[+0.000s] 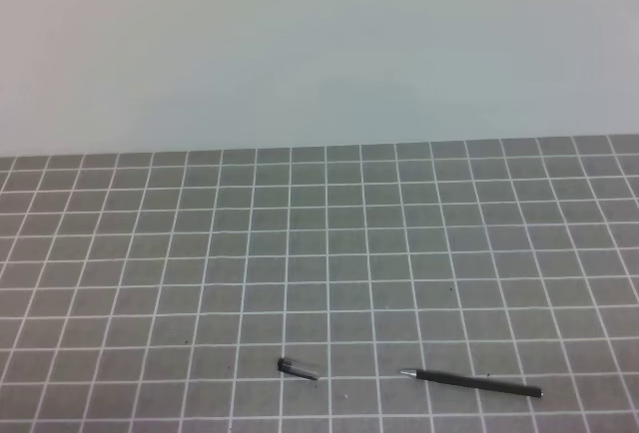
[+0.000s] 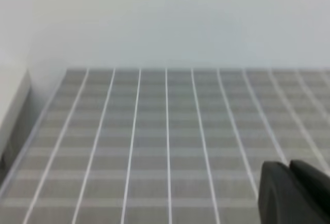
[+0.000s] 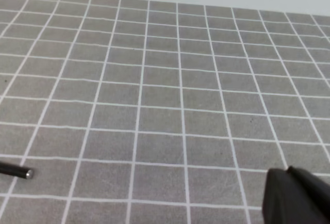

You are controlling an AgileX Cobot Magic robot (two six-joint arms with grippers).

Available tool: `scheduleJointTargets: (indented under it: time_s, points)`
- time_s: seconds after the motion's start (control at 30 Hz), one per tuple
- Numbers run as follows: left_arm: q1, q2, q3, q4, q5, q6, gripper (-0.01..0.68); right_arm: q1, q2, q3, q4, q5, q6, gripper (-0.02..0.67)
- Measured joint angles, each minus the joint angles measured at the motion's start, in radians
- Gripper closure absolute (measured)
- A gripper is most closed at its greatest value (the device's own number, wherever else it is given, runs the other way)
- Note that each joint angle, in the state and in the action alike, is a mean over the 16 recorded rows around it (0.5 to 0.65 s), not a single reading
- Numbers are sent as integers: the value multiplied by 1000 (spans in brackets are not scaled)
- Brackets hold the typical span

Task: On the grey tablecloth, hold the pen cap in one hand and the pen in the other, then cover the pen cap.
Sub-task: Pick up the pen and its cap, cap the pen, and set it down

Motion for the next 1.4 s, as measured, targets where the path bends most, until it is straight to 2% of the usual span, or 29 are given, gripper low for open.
scheduleJointTargets:
  time_s: [0.23,0.5,0.8,1.1,1.27,1.4]
  points:
    - [0,0,0,-4,-201,0,675,0,0,0,-13,-45,0,652]
    - [0,0,2,-4,-363,5,675,0,0,0,-19,-203,0,652]
    - [0,0,2,-5,-386,-26,675,0,0,0,32,-375,61,652]
    - [0,-2,9,5,-441,-117,675,0,0,0,97,-424,145,652]
    - [0,-2,-15,80,-464,-198,675,0,0,-1,110,-430,159,652]
    - [0,-2,-75,160,-422,-268,675,0,0,-2,106,-431,149,652]
